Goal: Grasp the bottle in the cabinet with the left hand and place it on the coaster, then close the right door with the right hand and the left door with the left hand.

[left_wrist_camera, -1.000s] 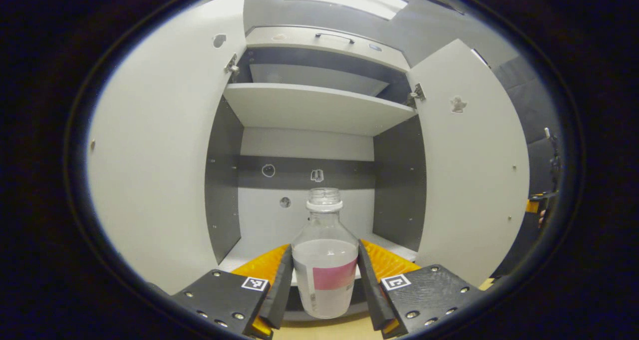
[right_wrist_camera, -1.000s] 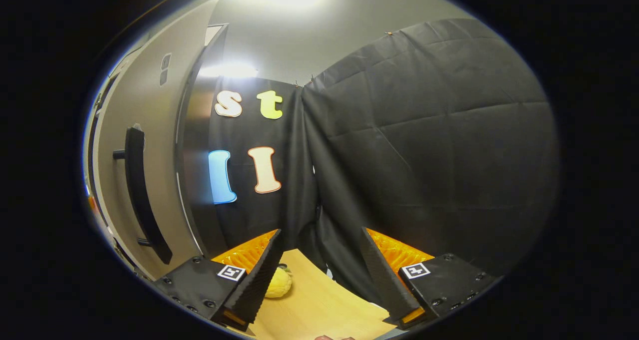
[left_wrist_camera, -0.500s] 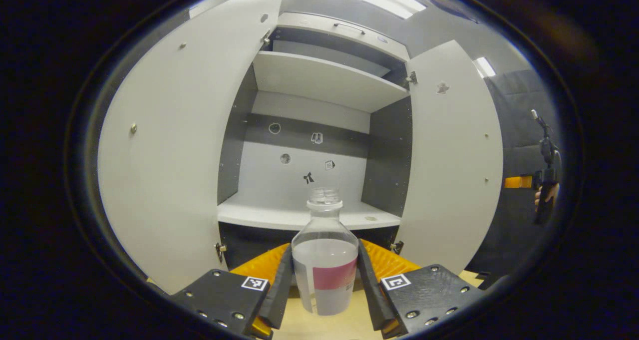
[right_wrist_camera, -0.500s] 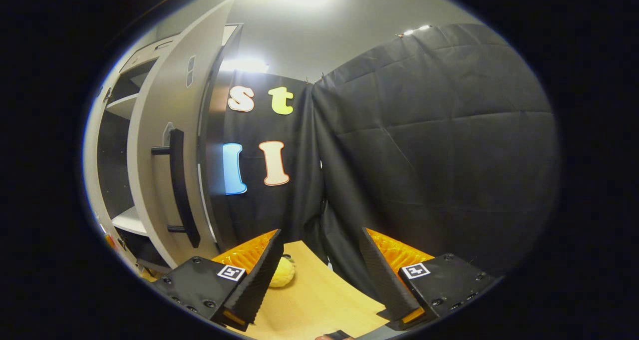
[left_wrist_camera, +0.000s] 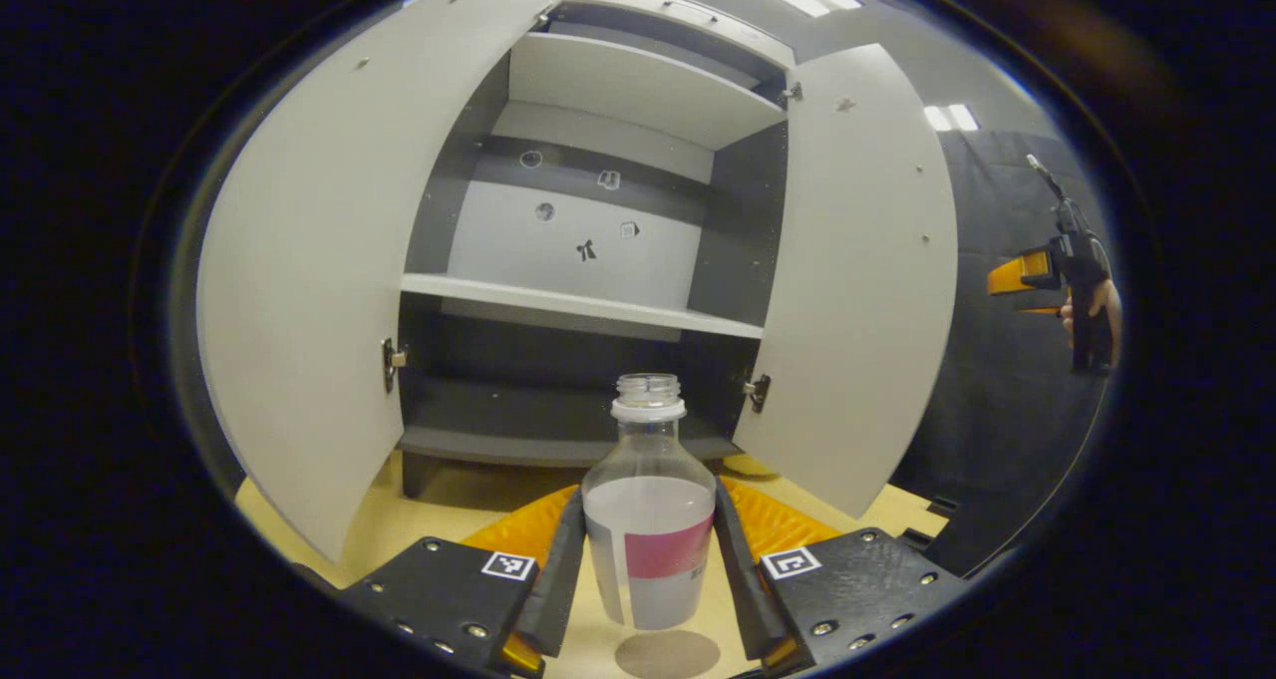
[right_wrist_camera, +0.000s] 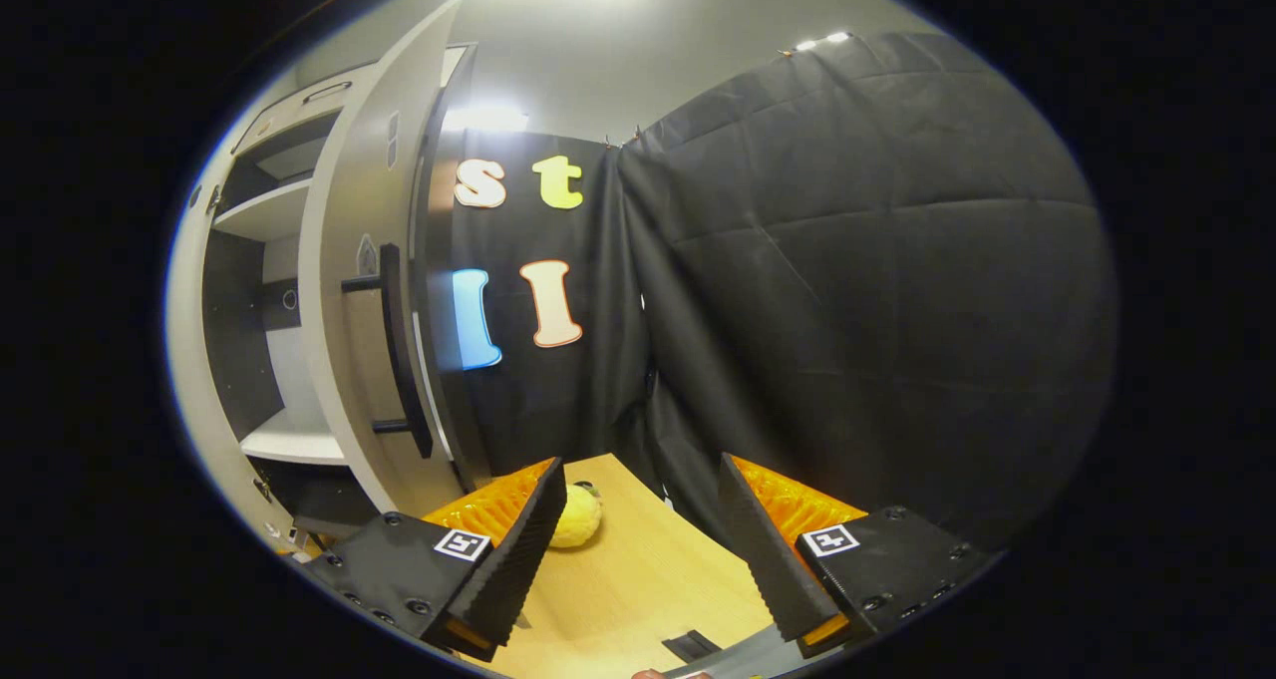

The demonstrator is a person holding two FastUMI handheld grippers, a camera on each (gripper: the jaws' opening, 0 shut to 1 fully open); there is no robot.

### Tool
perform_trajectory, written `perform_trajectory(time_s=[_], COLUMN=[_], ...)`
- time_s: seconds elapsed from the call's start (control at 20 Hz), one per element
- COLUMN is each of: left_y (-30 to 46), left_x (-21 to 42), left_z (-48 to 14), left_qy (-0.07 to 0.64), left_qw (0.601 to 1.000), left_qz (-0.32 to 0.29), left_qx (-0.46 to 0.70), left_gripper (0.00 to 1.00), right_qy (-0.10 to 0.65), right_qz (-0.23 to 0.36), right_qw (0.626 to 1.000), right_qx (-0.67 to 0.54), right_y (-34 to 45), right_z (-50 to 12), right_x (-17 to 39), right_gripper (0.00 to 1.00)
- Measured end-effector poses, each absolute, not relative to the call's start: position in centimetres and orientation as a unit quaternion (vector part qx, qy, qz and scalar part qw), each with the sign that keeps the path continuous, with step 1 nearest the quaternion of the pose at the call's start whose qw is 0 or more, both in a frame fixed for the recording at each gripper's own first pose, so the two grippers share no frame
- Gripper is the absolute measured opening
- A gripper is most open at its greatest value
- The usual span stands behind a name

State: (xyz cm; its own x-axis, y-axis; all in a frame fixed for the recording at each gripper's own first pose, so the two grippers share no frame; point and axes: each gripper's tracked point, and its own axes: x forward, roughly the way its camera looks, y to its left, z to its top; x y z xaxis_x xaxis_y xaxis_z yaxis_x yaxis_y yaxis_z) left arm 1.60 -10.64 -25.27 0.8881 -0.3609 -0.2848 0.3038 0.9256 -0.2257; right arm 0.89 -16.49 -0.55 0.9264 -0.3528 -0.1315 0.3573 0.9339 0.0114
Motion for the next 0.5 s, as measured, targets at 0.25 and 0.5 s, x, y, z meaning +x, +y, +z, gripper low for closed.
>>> perform_trajectory(time_s=[0.25,0.5], left_y=[-12.7,-13.9], left_x=[-1.5,-2.3], left_z=[-29.5,-31.4], left_qy=[0.188,0.193], left_qw=[0.958,0.955], left_qz=[-0.204,-0.215], left_qx=[-0.076,-0.069], left_gripper=[0.67,0.67], right_qy=[0.089,0.094], right_qz=[-0.183,-0.189], right_qw=[0.979,0.977], right_qx=[0.020,0.016], right_y=[-16.0,-15.8], right_z=[-1.4,-1.6], right_x=[-0.6,-1.3], right_gripper=[0.98,0.98])
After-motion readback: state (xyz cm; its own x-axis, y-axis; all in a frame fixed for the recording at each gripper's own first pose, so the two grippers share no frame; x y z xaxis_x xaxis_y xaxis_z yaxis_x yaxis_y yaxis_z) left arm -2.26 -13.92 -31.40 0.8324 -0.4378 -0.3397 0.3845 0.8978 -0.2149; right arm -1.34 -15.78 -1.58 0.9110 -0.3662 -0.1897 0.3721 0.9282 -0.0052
